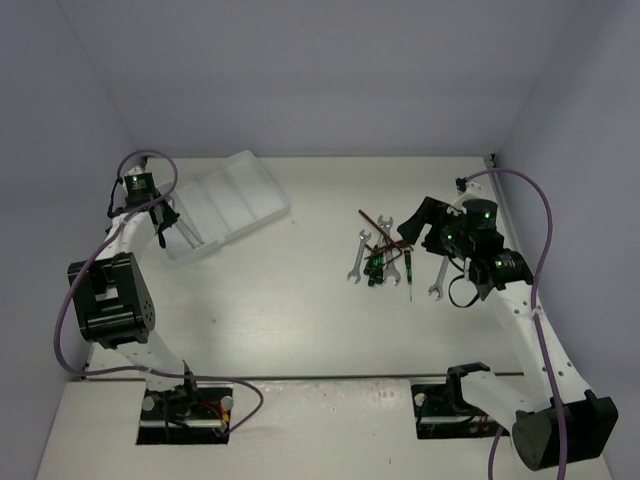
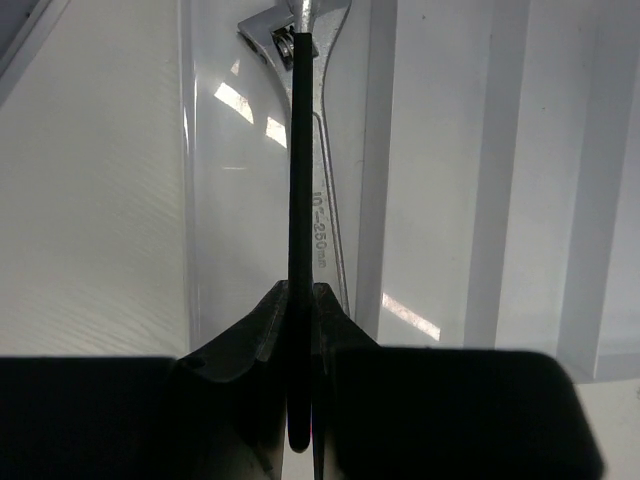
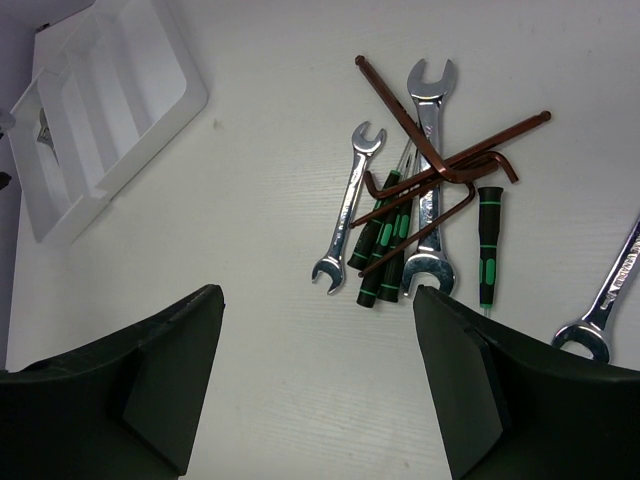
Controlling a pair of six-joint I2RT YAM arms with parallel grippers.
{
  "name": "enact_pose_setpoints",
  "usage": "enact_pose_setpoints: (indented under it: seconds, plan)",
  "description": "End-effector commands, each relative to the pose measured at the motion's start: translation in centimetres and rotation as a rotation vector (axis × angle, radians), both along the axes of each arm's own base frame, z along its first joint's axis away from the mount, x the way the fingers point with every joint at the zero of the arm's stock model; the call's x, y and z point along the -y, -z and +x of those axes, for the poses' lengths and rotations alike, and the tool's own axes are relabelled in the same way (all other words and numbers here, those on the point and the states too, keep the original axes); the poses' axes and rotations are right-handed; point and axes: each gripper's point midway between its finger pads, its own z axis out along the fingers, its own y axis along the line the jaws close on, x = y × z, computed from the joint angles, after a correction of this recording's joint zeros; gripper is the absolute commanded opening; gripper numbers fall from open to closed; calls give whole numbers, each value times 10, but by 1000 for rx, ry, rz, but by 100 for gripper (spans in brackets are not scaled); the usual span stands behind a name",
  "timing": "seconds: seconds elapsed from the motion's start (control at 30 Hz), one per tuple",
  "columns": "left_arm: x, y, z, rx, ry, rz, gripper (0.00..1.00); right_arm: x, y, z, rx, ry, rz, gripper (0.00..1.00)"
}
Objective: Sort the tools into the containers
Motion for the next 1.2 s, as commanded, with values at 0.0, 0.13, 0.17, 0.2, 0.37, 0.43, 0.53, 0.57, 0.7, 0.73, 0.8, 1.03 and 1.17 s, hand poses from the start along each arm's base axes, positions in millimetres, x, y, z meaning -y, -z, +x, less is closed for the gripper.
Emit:
enact_pose_setpoints:
  seconds: [0.0, 0.13, 0.17, 0.2, 0.37, 0.43, 0.53, 0.57, 0.7, 0.73, 0.8, 1.03, 1.17]
  plan:
    - [-11, -33, 32, 129, 18, 67, 3, -4, -5, -4, 33, -45, 7, 74]
    - [-14, -17, 28, 98, 2, 73, 17, -5, 3, -7, 13, -53, 8, 73]
    - [-14, -13, 26, 84, 4, 72, 25, -5, 4, -8, 9, -55, 10, 73]
    - [-13, -10, 25, 72, 7, 71, 31, -6, 5, -8, 6, -58, 11, 73]
    - [-11, -9, 23, 56, 23, 66, 44, -6, 11, -10, -6, -59, 10, 73]
    - [-12, -12, 22, 53, 24, 70, 48, -6, 12, -11, -10, -59, 11, 73]
    - [-9, -31, 17, 64, 35, 79, 58, -3, 16, -10, -16, -49, -2, 73]
    - [-5, -40, 14, 71, 48, 76, 62, -2, 18, -9, -22, -41, -8, 73]
    - [43, -85, 3, 109, 205, 80, 67, 4, 34, -5, -68, 0, -27, 69]
    - [61, -97, -2, 110, 268, 93, 68, 6, 38, -4, -78, 10, -33, 68]
    - [105, -111, -11, 106, 429, 148, 68, 10, 45, 0, -97, 37, -52, 66]
    - [233, -120, -56, 101, 837, 227, 68, 19, 73, 18, -173, 39, -140, 49]
    - [261, -110, -88, 23, 909, 201, 68, 9, 86, 39, -214, -48, -181, 41]
